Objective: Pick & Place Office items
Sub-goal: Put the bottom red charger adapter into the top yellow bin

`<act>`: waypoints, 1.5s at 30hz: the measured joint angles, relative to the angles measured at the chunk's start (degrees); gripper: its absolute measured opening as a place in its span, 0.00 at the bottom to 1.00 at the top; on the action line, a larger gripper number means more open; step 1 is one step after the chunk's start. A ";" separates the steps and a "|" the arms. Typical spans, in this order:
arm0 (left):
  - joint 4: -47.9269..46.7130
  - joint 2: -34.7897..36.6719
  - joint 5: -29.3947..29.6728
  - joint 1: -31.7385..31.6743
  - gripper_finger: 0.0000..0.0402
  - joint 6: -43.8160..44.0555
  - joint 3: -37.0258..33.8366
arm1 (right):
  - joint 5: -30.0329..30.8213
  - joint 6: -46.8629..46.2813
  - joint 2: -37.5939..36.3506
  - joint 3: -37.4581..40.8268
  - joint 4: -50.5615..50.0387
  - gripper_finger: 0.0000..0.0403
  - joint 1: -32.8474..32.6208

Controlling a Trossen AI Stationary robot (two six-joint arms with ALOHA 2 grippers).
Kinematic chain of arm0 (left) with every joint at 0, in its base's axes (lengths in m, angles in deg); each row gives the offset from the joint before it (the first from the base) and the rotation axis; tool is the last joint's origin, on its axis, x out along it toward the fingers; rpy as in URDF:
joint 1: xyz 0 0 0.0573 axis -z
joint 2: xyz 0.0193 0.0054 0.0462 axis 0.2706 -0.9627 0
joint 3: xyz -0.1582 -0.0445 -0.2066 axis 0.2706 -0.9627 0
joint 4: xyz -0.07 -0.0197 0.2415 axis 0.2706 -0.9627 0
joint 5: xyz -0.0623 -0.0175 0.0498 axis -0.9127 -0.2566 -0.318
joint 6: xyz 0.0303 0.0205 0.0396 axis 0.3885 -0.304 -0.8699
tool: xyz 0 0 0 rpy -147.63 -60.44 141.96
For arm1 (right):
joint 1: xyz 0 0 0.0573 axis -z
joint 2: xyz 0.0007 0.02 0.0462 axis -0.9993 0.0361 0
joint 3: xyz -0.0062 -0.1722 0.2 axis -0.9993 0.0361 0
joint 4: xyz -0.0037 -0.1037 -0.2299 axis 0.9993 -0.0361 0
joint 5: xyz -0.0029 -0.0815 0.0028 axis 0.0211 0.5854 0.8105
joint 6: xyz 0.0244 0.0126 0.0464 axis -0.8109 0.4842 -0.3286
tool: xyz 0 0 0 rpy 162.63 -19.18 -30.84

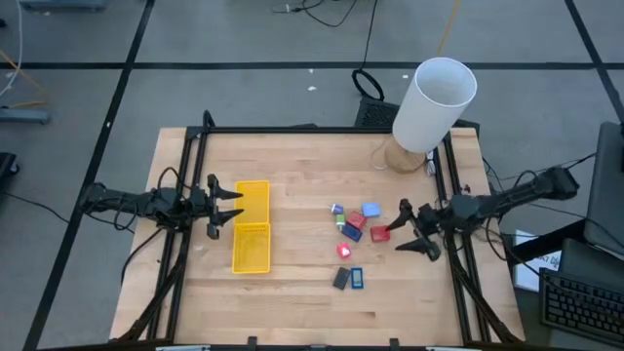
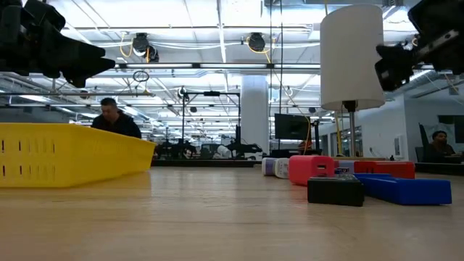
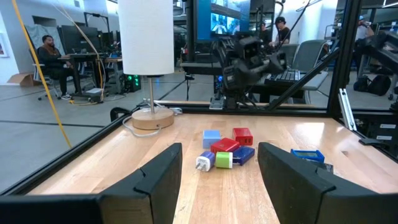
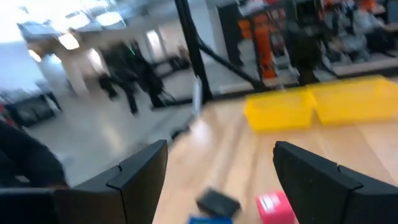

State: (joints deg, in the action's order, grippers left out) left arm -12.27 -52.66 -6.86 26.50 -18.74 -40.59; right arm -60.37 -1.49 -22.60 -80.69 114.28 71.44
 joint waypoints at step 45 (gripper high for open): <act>0.02 -0.01 0.00 0.00 0.53 0.01 0.00 | 19.21 6.66 40.56 -6.33 -4.03 0.70 -2.18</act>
State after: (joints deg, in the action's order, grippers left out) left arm -12.25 -52.67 -6.86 26.51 -18.73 -40.59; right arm -41.16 5.17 17.96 -87.02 110.25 69.26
